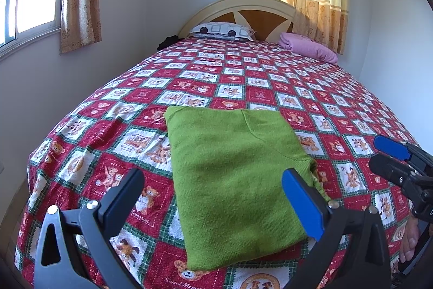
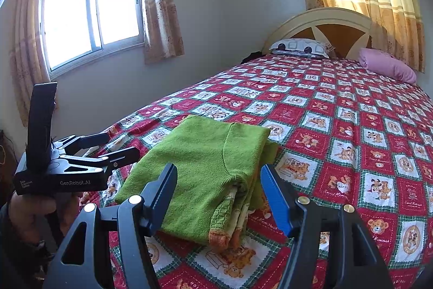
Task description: Fold small clothes
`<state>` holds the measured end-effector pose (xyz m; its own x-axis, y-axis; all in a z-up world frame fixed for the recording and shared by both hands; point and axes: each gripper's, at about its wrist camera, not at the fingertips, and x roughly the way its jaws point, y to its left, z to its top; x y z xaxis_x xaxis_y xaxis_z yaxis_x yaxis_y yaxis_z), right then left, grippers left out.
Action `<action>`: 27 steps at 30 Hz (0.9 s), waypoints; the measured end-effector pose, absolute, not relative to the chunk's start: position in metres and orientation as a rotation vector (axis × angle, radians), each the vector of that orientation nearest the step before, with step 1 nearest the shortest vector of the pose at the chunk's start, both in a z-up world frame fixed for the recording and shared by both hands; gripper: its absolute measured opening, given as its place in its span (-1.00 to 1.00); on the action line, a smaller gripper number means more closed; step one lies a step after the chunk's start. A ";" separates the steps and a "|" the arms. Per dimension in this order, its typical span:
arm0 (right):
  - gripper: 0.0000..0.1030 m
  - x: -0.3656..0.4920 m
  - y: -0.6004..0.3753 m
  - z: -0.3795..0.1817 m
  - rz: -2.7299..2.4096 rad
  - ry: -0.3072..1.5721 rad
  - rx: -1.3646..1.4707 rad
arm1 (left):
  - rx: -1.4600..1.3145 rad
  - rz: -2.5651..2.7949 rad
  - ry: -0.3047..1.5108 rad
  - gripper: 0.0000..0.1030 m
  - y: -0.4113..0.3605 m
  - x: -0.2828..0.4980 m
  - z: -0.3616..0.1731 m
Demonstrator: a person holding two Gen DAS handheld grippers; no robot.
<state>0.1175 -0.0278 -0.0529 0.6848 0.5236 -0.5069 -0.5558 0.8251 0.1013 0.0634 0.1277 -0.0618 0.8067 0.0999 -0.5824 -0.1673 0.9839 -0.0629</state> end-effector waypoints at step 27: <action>0.26 0.111 -0.024 -0.056 0.625 0.548 -0.070 | -0.112 0.147 0.620 1.00 0.128 0.064 -0.062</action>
